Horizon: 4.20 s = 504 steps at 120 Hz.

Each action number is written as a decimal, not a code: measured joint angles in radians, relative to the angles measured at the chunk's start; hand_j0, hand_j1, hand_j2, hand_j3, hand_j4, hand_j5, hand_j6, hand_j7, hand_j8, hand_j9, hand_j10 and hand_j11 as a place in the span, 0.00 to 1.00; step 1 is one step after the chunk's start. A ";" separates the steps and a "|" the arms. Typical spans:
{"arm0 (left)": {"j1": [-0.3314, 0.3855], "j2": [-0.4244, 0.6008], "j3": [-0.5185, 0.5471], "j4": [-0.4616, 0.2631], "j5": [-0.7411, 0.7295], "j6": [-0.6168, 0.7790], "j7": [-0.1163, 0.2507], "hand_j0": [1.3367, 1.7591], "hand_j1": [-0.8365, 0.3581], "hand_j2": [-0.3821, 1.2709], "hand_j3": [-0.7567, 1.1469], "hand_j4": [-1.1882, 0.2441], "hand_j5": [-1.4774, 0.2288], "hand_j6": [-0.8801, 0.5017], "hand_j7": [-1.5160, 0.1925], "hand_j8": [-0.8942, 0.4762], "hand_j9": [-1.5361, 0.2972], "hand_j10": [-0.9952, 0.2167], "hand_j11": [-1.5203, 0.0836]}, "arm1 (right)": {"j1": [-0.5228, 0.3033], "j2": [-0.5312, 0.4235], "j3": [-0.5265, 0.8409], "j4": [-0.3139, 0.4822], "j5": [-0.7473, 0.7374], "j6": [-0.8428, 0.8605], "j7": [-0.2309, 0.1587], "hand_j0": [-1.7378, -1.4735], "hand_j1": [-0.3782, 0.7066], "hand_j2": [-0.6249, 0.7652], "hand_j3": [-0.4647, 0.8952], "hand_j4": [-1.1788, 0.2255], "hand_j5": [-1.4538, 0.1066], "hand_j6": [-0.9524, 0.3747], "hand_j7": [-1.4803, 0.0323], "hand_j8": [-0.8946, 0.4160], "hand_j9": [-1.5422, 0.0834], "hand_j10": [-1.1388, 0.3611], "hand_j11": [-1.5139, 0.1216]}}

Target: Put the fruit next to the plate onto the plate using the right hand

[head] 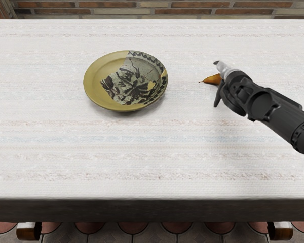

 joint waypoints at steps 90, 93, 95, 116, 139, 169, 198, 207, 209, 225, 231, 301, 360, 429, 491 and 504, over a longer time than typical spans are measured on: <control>0.000 0.000 0.000 0.000 0.000 0.000 0.000 0.76 0.97 0.23 0.40 0.82 0.85 0.62 0.87 0.64 0.82 0.81 0.93 | 0.019 -0.017 0.004 -0.013 -0.007 0.121 0.000 0.31 0.45 0.40 0.34 0.54 0.65 0.68 0.65 0.77 0.66 0.75 0.63; 0.000 0.000 0.000 0.000 0.000 0.000 0.000 0.76 0.97 0.23 0.40 0.82 0.85 0.62 0.87 0.64 0.82 0.81 0.93 | 0.020 -0.018 0.004 -0.013 -0.006 0.123 0.000 0.31 0.46 0.40 0.34 0.53 0.65 0.66 0.64 0.75 0.65 0.73 0.62; 0.000 0.000 0.000 0.000 0.000 0.000 0.000 0.76 0.97 0.23 0.40 0.82 0.85 0.62 0.87 0.64 0.82 0.81 0.93 | 0.022 -0.019 0.003 -0.013 -0.006 0.126 0.000 0.31 0.47 0.40 0.34 0.52 0.64 0.65 0.63 0.74 0.65 0.72 0.62; 0.000 0.000 0.000 0.000 0.000 0.000 0.000 0.76 0.97 0.23 0.40 0.82 0.85 0.62 0.87 0.64 0.82 0.81 0.93 | 0.028 -0.021 0.003 -0.014 -0.001 0.143 0.000 0.31 0.53 0.40 0.34 0.44 0.60 0.55 0.58 0.58 0.61 0.57 0.57; 0.000 0.000 0.000 0.000 0.000 0.000 0.000 0.76 0.97 0.23 0.40 0.82 0.85 0.62 0.87 0.64 0.82 0.81 0.93 | 0.028 -0.024 0.001 -0.014 0.007 0.151 0.000 0.31 0.58 0.38 0.34 0.38 0.55 0.45 0.54 0.39 0.57 0.41 0.53; 0.000 0.000 0.000 0.000 0.000 0.000 0.000 0.76 0.97 0.23 0.40 0.82 0.85 0.62 0.87 0.64 0.82 0.81 0.93 | 0.020 -0.024 0.005 -0.015 0.014 0.139 -0.001 0.33 0.61 0.38 0.34 0.38 0.53 0.45 0.52 0.37 0.56 0.40 0.53; 0.000 0.000 0.000 0.000 0.000 0.000 0.000 0.76 0.97 0.23 0.40 0.82 0.85 0.62 0.87 0.64 0.82 0.81 0.93 | 0.017 -0.020 0.004 -0.015 0.019 0.141 0.000 0.35 0.65 0.47 0.34 0.39 0.47 0.50 0.45 0.41 0.49 0.42 0.45; 0.000 0.000 0.000 0.000 0.000 0.000 0.000 0.76 0.97 0.23 0.40 0.82 0.85 0.62 0.87 0.64 0.82 0.81 0.93 | 0.014 -0.021 0.005 -0.015 0.018 0.139 0.000 0.36 0.65 0.47 0.34 0.39 0.47 0.50 0.43 0.41 0.47 0.42 0.43; 0.000 0.000 0.000 0.000 0.000 0.000 0.000 0.76 0.97 0.23 0.40 0.82 0.85 0.62 0.87 0.64 0.82 0.81 0.93 | 0.013 -0.021 0.006 -0.015 0.017 0.139 0.000 0.36 0.65 0.48 0.34 0.39 0.46 0.49 0.42 0.40 0.47 0.41 0.43; 0.000 0.000 0.000 0.000 0.000 0.000 0.000 0.76 0.97 0.23 0.40 0.82 0.85 0.62 0.87 0.64 0.82 0.81 0.93 | 0.014 -0.021 0.005 -0.014 0.024 0.144 0.000 0.36 0.63 0.48 0.34 0.38 0.44 0.51 0.40 0.40 0.44 0.39 0.40; 0.000 0.000 0.000 0.000 0.000 0.000 0.000 0.76 0.97 0.23 0.40 0.82 0.85 0.62 0.87 0.64 0.82 0.81 0.93 | 0.016 -0.020 0.005 -0.014 0.030 0.146 0.000 0.35 0.63 0.52 0.34 0.37 0.43 0.50 0.40 0.39 0.44 0.37 0.40; 0.000 0.000 0.000 0.000 0.000 0.000 0.000 0.76 0.97 0.23 0.40 0.82 0.85 0.62 0.87 0.64 0.82 0.81 0.93 | 0.106 0.017 0.009 -0.009 0.117 0.159 0.000 0.34 0.59 0.49 0.34 0.38 0.36 0.49 0.38 0.40 0.39 0.35 0.36; 0.000 0.000 0.000 0.000 0.000 0.000 0.000 0.76 0.97 0.23 0.40 0.82 0.85 0.62 0.87 0.64 0.82 0.81 0.93 | 0.172 0.019 0.011 -0.006 0.158 0.171 0.000 0.35 0.59 0.49 0.34 0.38 0.35 0.49 0.38 0.40 0.39 0.35 0.36; 0.000 0.000 0.000 0.000 0.000 0.000 0.000 0.76 0.97 0.23 0.40 0.82 0.85 0.62 0.87 0.64 0.82 0.81 0.93 | 0.213 0.019 0.039 0.214 0.162 0.171 0.000 0.34 0.59 0.50 0.34 0.38 0.35 0.49 0.38 0.41 0.39 0.36 0.36; 0.000 0.000 0.000 0.000 0.000 0.000 0.000 0.76 0.97 0.23 0.40 0.82 0.85 0.62 0.87 0.64 0.82 0.81 0.93 | 0.207 0.019 0.054 0.310 0.160 0.167 0.120 0.32 0.28 0.46 0.34 0.61 0.69 0.61 0.73 0.55 0.72 0.54 0.69; 0.000 0.000 0.000 0.000 0.000 0.000 0.000 0.76 0.97 0.23 0.40 0.82 0.85 0.62 0.87 0.64 0.82 0.81 0.93 | 0.204 0.019 0.055 0.313 0.160 0.176 0.146 0.31 0.17 0.46 0.34 0.71 0.79 0.65 0.83 0.60 0.81 0.63 0.79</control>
